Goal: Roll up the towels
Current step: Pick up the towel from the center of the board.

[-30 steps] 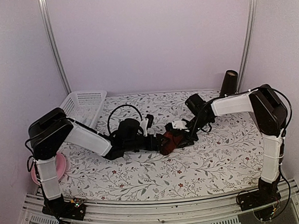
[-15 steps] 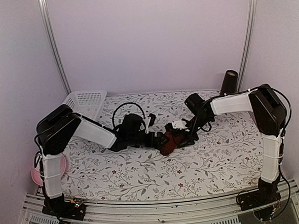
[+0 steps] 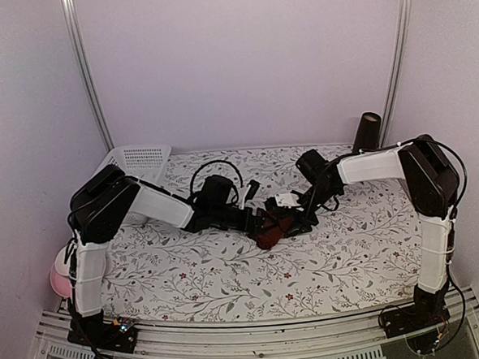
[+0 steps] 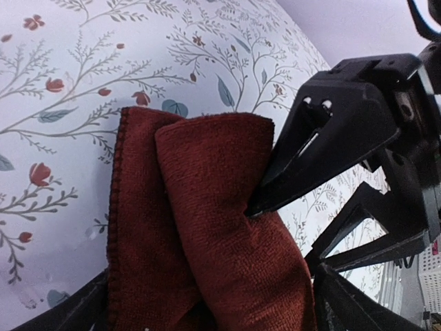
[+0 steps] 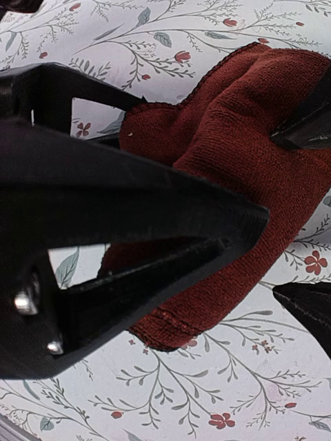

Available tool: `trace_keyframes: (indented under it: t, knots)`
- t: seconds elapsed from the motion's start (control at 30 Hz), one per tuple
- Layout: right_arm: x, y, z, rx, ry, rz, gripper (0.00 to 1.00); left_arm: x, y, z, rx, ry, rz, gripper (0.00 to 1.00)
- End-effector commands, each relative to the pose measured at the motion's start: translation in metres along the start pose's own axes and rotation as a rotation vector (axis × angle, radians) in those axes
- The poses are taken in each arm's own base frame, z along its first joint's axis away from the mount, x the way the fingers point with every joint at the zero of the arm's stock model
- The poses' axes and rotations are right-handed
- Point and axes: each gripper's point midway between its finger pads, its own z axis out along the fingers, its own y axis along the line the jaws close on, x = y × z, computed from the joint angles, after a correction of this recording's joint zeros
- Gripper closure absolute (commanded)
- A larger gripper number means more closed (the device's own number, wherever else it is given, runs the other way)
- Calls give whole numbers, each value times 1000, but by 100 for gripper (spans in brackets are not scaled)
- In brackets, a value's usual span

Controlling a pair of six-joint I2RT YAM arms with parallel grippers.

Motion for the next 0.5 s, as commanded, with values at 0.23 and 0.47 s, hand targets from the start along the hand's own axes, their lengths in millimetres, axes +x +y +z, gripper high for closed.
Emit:
trace_keyframes:
  t: [0.23,0.47]
  knots:
    - [31,18,18,-61,103,58,35,55,24,3,-24,206,-81,28]
    - [30,16,15,-42,100,54,35,60,27,6,-29,236,-98,52]
